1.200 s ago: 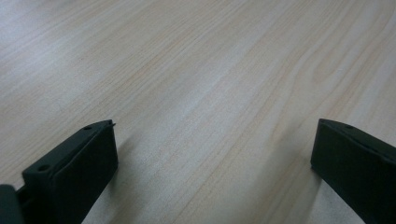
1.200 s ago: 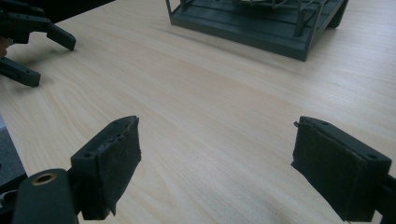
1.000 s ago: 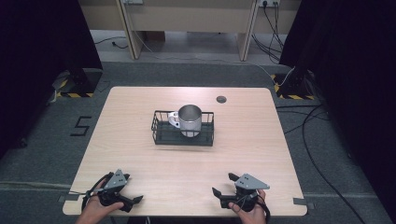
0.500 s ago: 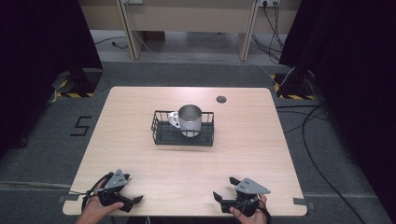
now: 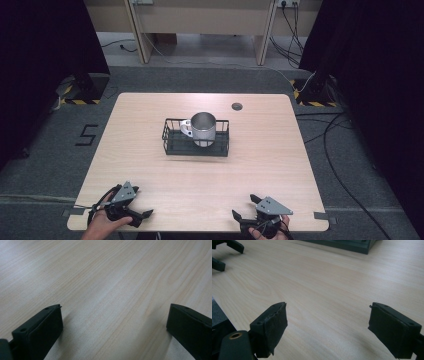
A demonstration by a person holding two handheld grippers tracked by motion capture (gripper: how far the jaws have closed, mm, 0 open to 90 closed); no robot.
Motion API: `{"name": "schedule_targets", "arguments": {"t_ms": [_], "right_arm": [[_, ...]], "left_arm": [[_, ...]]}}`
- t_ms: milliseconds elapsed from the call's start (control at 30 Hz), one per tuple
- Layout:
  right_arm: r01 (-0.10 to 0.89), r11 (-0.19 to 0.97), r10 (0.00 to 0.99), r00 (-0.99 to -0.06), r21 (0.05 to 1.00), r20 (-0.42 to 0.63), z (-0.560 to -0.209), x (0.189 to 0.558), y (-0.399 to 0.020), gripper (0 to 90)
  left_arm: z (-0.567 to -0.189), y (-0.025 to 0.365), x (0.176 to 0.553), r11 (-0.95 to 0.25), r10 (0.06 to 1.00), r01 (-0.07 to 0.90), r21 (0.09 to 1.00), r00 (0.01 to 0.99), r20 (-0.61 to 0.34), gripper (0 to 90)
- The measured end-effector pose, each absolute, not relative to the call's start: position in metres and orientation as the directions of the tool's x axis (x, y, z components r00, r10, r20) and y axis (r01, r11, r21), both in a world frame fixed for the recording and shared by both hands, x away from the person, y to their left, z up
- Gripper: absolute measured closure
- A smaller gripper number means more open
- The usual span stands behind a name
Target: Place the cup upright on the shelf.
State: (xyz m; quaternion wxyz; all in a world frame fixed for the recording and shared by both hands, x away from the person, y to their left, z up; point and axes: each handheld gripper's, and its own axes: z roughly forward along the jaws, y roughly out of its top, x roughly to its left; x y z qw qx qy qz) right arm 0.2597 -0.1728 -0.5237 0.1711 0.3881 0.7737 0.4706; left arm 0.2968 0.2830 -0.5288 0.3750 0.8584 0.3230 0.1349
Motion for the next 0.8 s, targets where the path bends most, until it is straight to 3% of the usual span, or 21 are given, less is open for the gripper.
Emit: {"name": "schedule_targets", "arguments": {"t_ms": [800], "right_arm": [[0.449, 0.314, 0.79, -0.613, 0.837, 0.032, -0.539, 0.247, -0.178, 14.7]], "left_arm": [[-0.529, 0.283, 0.297, -0.511, 0.656, 0.453, 0.731, 0.755, -0.01, 0.0]]}}
